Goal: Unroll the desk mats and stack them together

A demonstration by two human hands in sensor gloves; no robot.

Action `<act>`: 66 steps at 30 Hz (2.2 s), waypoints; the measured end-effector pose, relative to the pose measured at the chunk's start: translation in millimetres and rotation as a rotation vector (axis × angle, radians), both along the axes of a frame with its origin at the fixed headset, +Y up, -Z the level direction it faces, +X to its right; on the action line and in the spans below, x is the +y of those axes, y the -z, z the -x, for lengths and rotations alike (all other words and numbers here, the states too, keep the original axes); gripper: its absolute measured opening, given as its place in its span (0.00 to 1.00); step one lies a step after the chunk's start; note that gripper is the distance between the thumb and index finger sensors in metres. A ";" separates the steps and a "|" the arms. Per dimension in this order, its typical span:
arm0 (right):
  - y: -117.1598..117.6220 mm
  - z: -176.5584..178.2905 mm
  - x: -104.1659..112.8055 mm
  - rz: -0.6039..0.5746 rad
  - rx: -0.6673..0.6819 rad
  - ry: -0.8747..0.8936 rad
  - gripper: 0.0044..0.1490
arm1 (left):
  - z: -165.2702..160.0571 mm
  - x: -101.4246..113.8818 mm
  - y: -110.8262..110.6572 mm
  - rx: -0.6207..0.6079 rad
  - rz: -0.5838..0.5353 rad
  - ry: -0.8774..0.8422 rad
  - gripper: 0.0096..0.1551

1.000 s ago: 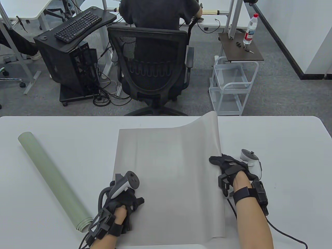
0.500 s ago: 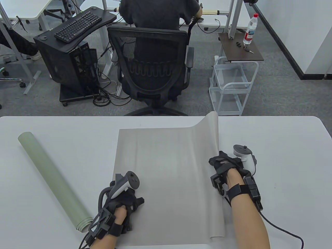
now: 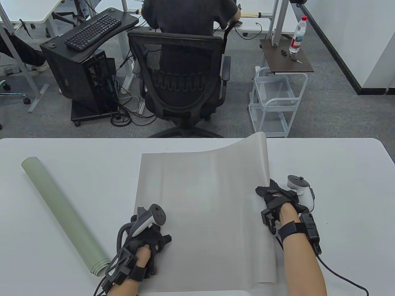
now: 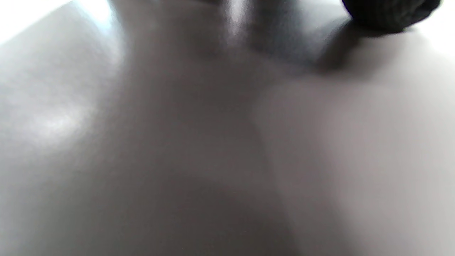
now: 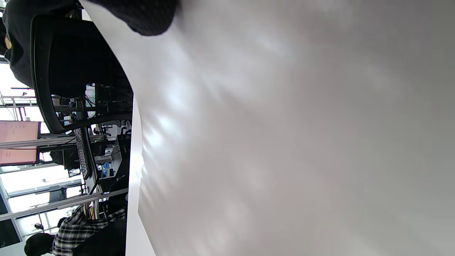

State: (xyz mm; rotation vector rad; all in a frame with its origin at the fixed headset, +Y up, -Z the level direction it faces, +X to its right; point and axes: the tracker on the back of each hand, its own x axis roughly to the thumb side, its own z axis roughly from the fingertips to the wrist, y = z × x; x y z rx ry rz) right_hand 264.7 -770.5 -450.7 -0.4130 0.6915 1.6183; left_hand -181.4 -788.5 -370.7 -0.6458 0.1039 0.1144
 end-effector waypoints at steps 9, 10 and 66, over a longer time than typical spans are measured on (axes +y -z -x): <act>-3.9 -14.2 -0.5 0.000 -0.093 0.034 0.49 | -0.2 0.1 -0.1 -0.001 0.003 0.000 0.52; -4.1 -15.8 -0.3 0.002 -0.097 0.035 0.49 | -0.2 0.1 0.0 -0.001 0.002 0.001 0.52; -7.3 -76.0 18.6 0.013 -0.281 -0.184 0.43 | -2.8 -0.4 0.4 -0.006 0.022 0.005 0.52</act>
